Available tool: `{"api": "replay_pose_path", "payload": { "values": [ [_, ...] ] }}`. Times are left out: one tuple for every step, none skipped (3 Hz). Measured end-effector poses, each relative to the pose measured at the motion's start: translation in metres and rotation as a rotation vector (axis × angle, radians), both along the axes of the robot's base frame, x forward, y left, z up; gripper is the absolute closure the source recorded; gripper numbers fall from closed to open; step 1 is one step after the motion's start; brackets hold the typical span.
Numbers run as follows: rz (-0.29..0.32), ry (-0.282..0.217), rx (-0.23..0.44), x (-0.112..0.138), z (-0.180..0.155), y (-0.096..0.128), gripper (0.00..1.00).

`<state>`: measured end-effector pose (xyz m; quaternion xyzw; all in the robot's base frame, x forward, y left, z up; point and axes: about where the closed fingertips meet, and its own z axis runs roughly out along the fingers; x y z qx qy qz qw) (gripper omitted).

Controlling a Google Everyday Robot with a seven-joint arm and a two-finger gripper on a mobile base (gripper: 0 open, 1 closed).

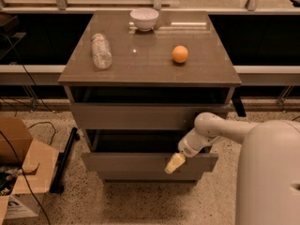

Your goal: Open middle drawer

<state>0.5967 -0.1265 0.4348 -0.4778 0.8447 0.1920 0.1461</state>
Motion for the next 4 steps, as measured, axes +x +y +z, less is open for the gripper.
{"api": "replay_pose_path", "payload": {
  "values": [
    [0.033, 0.042, -0.113, -0.01, -0.014, -0.008, 0.38],
    [0.047, 0.073, -0.177, -0.027, -0.018, -0.016, 0.62],
    [0.042, 0.093, -0.17, -0.043, -0.014, -0.019, 0.61],
    [-0.036, 0.144, -0.104, -0.079, -0.008, -0.025, 0.4]
  ]
}}
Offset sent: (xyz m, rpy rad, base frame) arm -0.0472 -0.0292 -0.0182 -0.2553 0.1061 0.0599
